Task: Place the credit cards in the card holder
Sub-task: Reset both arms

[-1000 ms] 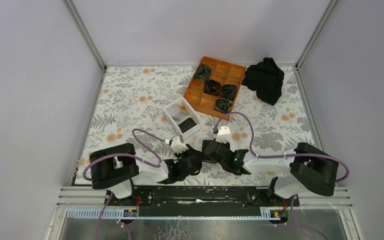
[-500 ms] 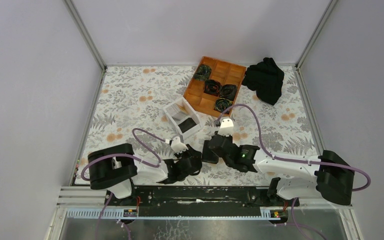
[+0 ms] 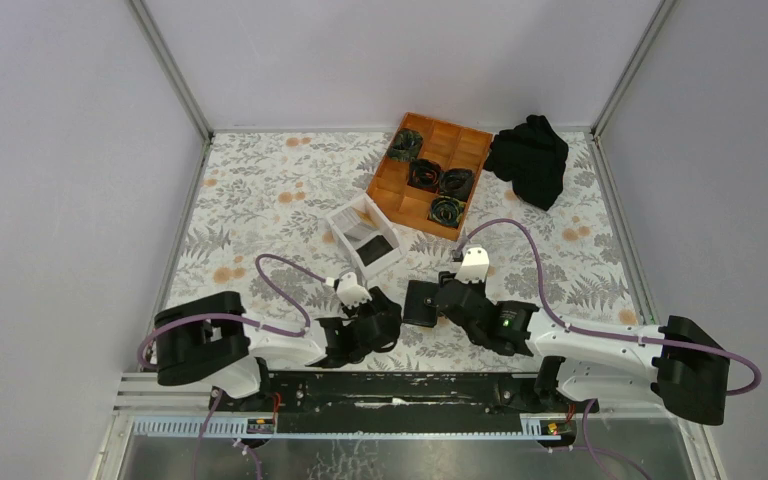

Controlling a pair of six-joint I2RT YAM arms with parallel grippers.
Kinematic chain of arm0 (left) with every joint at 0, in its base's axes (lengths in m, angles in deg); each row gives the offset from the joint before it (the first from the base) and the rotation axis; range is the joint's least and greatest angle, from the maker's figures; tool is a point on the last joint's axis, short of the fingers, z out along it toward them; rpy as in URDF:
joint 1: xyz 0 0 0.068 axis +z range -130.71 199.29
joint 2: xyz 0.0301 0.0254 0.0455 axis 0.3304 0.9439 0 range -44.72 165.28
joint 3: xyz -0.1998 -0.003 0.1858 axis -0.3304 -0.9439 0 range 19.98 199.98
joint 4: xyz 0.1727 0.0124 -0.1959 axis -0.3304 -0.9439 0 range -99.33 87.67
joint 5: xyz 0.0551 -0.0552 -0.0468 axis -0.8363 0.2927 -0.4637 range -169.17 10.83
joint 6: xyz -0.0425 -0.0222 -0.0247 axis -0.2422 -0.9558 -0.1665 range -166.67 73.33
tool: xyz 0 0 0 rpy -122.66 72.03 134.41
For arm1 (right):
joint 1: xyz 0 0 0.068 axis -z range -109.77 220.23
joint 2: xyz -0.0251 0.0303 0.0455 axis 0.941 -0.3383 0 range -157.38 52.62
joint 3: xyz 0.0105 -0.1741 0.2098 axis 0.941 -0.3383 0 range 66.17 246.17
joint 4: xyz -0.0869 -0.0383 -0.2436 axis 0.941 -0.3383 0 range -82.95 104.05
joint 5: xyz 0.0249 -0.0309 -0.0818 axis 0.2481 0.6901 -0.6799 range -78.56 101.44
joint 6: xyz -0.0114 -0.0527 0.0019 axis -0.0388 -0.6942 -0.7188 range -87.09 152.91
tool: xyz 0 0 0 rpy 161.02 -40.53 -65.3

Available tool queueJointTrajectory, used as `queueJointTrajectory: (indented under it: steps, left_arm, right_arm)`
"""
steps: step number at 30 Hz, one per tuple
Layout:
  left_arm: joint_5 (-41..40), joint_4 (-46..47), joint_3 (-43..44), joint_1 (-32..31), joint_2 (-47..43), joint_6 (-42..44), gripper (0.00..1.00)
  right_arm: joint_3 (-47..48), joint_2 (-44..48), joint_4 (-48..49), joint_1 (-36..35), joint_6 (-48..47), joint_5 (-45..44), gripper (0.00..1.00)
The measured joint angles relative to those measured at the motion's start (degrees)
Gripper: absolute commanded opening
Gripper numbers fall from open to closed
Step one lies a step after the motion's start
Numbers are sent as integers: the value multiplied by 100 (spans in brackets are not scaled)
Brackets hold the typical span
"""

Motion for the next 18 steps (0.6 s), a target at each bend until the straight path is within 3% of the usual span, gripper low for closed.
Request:
queueJointTrajectory:
  steps: [3, 5, 12, 18]
  left_arm:
    - [-164, -629, 111, -2, -308, 85, 91]
    - [-262, -1250, 249, -2, -487, 181, 100]
    - [-1196, -3394, 855, 33, -1657, 363, 100]
    - [-1899, -3919, 872, 581, -2907, 839, 100]
  right_arm:
    - [15, 17, -42, 116, -70, -68, 67]
    - [42, 35, -55, 400, -184, -48, 70]
    - [308, 151, 35, 1700, -815, -81, 87]
    - [542, 138, 251, 2350, -1344, -216, 94]
